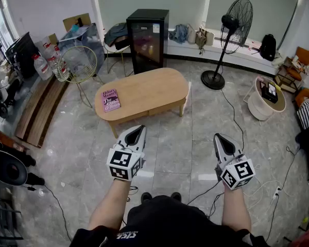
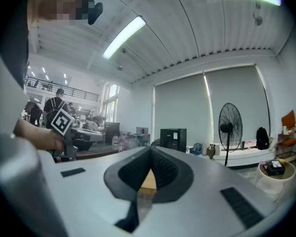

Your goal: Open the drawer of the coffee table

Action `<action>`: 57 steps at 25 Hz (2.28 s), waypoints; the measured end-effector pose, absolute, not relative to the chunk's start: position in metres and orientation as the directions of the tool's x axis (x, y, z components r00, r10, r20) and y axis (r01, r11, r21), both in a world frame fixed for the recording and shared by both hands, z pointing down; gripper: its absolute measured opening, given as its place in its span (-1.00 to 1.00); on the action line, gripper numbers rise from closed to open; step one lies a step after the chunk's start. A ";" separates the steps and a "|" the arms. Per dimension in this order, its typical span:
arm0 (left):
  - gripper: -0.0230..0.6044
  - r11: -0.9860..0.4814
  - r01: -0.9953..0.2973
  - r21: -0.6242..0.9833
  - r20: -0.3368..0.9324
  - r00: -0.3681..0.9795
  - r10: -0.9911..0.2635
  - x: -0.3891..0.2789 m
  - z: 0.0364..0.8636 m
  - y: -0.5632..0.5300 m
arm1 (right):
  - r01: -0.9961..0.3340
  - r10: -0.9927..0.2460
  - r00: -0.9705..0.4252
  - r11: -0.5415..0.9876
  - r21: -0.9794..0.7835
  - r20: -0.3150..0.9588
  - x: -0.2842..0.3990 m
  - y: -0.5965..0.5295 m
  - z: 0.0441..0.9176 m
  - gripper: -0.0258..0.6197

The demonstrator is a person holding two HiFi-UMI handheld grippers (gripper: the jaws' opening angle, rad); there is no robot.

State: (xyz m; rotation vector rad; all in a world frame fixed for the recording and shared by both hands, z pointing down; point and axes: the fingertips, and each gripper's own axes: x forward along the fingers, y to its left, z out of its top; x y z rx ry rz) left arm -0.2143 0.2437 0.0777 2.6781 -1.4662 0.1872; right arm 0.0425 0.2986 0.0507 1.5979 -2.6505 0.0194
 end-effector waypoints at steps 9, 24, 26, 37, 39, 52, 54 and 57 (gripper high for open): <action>-0.90 -0.567 -0.824 -0.006 0.142 0.561 -0.816 -0.201 0.069 0.241 | -0.887 -0.888 -0.460 0.461 0.017 0.019 0.050 0.294 0.042 -0.91; -0.76 -0.569 -0.822 -0.017 0.134 0.562 -0.816 -0.180 0.070 0.247 | -0.872 -0.872 -0.490 0.490 -0.006 0.013 0.065 0.293 0.048 -0.90; -0.61 -0.569 -0.822 -0.016 0.133 0.562 -0.816 -0.174 0.070 0.247 | -0.872 -0.871 -0.490 0.490 -0.011 0.028 0.072 0.292 0.051 -0.67; -0.14 -0.540 -0.841 -0.005 0.147 0.534 -0.833 -0.130 0.079 0.256 | -0.882 -0.881 -0.471 0.471 -0.028 0.045 0.132 0.298 0.065 -0.04; -0.12 -0.542 -0.840 -0.008 0.149 0.535 -0.832 -0.121 0.080 0.259 | -0.887 -0.887 -0.461 0.460 -0.035 0.035 0.144 0.299 0.066 0.13; -0.04 -0.513 -0.859 0.009 0.153 0.508 -0.848 -0.119 0.087 0.256 | -0.884 -0.883 -0.466 0.463 -0.069 0.052 0.157 0.297 0.077 0.43; -0.06 -0.506 -0.862 0.027 0.150 0.504 -0.850 -0.122 0.092 0.249 | -0.881 -0.879 -0.473 0.469 -0.066 0.065 0.155 0.294 0.081 0.42; -0.10 -0.492 -0.869 0.053 0.144 0.494 -0.857 -0.129 0.101 0.239 | -0.878 -0.873 -0.479 0.476 -0.058 0.089 0.151 0.284 0.088 0.41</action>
